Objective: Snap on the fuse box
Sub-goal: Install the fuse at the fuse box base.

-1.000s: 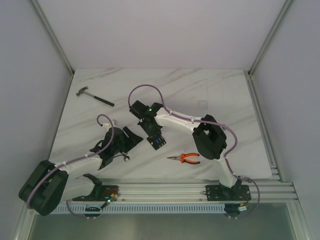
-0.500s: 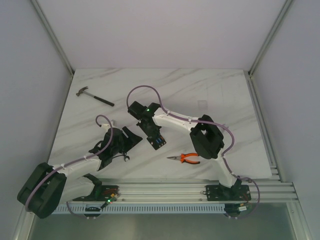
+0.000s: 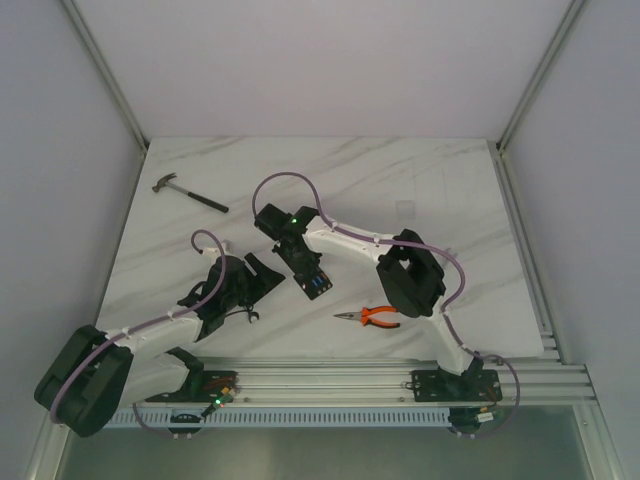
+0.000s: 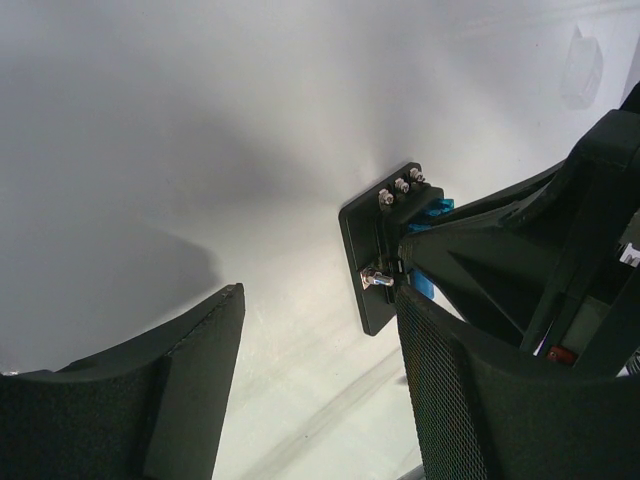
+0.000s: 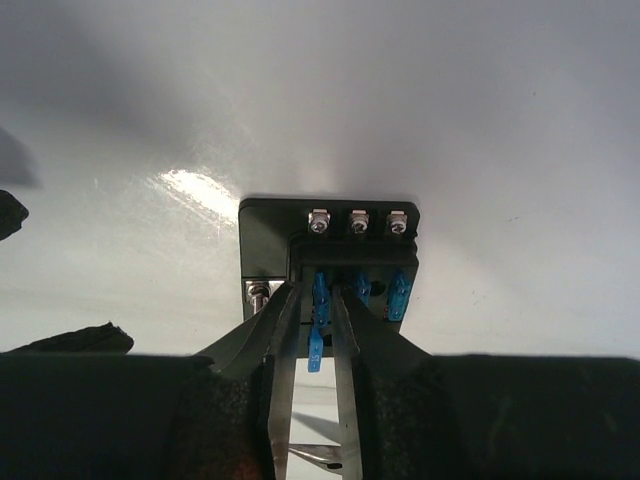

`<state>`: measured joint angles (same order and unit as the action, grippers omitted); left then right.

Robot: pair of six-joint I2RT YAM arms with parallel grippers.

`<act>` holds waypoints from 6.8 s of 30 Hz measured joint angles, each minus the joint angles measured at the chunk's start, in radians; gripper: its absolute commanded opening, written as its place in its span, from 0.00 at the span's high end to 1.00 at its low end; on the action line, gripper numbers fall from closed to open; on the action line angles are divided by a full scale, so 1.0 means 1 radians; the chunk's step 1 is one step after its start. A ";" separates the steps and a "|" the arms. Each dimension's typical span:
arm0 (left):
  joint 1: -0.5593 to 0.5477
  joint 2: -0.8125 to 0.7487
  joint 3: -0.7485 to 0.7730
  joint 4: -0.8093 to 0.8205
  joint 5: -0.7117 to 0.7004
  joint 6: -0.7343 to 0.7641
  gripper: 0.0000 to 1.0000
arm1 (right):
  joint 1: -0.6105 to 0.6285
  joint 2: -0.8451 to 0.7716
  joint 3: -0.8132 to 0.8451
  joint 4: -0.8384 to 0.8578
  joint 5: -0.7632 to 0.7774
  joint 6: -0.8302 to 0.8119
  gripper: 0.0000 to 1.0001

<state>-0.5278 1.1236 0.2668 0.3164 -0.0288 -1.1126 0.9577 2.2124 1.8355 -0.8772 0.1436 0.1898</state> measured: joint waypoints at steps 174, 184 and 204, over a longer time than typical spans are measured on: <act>-0.075 0.409 0.075 0.369 0.168 -0.091 0.74 | -0.020 -0.088 -0.172 0.154 -0.020 0.011 1.00; -0.080 0.399 0.074 0.362 0.159 -0.090 0.73 | -0.023 -0.138 -0.211 0.198 -0.037 0.018 0.93; -0.080 0.395 0.074 0.356 0.158 -0.083 0.73 | -0.026 -0.176 -0.209 0.209 -0.042 0.045 0.85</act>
<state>-0.6083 1.5188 0.3412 0.6724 0.1295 -1.1957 0.9314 2.0361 1.6260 -0.6682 0.1013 0.2344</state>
